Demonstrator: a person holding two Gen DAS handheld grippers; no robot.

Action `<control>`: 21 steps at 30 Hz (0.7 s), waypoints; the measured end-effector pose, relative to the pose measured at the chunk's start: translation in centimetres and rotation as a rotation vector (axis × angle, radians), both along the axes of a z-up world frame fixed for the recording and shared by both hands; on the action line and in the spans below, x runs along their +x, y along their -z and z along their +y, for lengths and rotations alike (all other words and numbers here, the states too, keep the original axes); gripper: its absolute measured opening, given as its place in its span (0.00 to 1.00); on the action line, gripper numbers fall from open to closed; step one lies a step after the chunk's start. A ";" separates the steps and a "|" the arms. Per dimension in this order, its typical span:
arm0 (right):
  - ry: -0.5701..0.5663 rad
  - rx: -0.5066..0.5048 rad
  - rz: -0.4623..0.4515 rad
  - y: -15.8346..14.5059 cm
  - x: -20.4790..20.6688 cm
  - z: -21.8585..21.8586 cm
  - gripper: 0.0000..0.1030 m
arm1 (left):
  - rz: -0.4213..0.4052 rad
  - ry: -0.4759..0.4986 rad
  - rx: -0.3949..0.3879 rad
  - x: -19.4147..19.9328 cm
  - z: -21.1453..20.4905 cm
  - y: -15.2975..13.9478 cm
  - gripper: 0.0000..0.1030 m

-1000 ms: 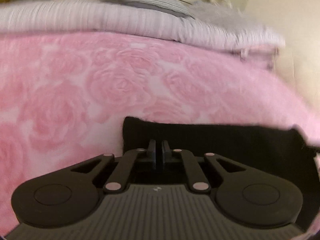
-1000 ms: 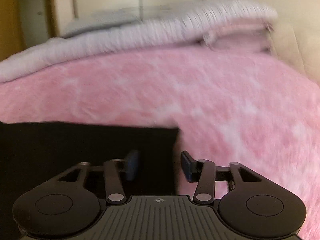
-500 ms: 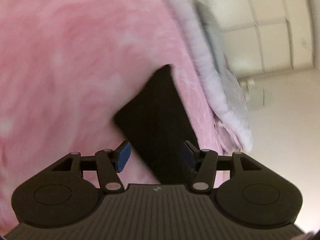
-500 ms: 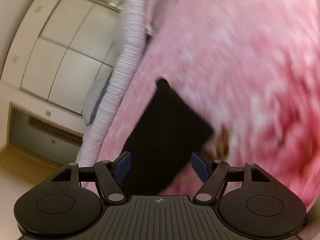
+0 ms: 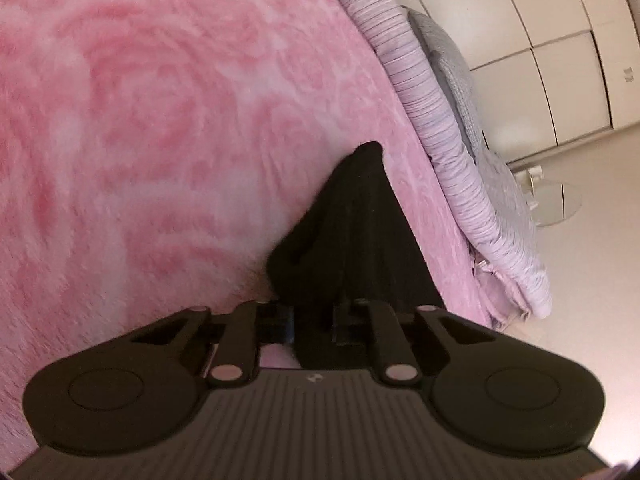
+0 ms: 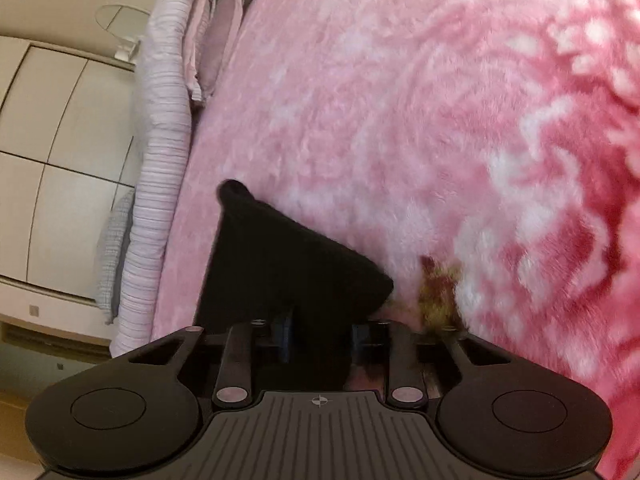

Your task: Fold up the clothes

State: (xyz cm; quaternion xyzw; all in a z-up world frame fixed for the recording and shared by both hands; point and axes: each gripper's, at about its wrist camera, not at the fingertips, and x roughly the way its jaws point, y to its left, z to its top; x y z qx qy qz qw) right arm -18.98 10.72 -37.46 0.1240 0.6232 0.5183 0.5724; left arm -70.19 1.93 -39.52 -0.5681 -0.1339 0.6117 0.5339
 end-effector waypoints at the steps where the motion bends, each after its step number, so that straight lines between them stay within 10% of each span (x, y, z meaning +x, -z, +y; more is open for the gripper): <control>1: -0.006 0.007 0.006 0.1 0.2 -0.1 0.14 | 0.035 0.014 0.011 0.2 -0.2 -0.5 0.08; 14: -0.115 0.054 -0.049 -3.2 2.4 -9.0 0.08 | 0.243 0.155 0.000 1.9 -11.0 -4.4 0.09; 21: -0.182 -0.017 -0.384 -4.7 2.1 -13.1 0.38 | 0.435 0.198 -0.123 3.6 -12.8 -5.6 0.21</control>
